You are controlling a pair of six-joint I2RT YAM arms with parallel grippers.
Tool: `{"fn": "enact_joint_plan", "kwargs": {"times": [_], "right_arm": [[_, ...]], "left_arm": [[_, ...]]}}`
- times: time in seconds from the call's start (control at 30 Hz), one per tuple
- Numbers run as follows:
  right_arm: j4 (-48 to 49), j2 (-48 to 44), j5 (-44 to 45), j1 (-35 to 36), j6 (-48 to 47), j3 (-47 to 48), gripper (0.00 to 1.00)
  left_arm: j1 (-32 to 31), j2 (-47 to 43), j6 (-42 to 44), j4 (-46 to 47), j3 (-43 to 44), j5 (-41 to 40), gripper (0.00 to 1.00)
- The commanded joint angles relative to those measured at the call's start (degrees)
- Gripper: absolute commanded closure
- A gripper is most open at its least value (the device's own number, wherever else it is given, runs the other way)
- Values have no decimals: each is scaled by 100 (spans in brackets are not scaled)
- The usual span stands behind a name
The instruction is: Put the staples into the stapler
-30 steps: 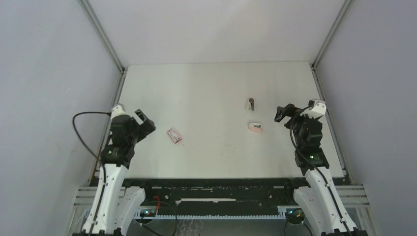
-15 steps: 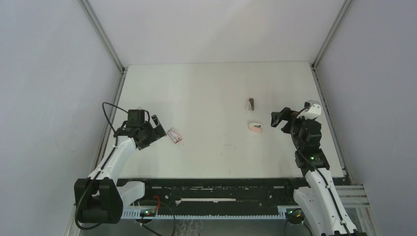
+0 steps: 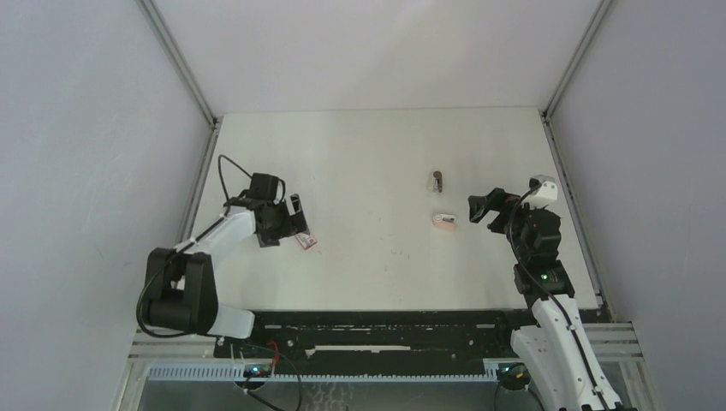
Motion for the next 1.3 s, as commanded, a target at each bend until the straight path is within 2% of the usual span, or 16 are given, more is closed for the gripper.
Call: {"fn": "enact_joint_plan", "kwargs": {"times": [0.0, 0.33, 0.47, 0.57, 0.7, 0.8, 0.93, 1.07, 1.27], "right_arm": [[183, -185, -82, -5, 81, 37, 0], [69, -344, 137, -5, -28, 37, 0], [64, -317, 178, -3, -50, 37, 0], [58, -294, 189, -7, -64, 37, 0], [39, -319, 217, -2, -65, 37, 0], [27, -332, 237, -4, -74, 36, 0], [20, -360, 224, -3, -80, 37, 0], [5, -427, 198, -10, -113, 37, 0], [-56, -554, 311, -2, -103, 37, 0]], "left_arm": [[-213, 562, 272, 95, 706, 25, 5], [-923, 1409, 560, -6, 1496, 20, 5], [-1187, 1460, 884, -142, 1623, -160, 6], [-1313, 1175, 909, -212, 1533, -467, 7], [-1324, 497, 517, 20, 1146, -774, 7], [-1322, 345, 247, -45, 1021, -1049, 7], [-1290, 600, 128, -318, 1111, -1330, 6], [-1293, 881, 99, -328, 1204, -1069, 6], [-1293, 1173, 192, -347, 1325, -1084, 6]]}}
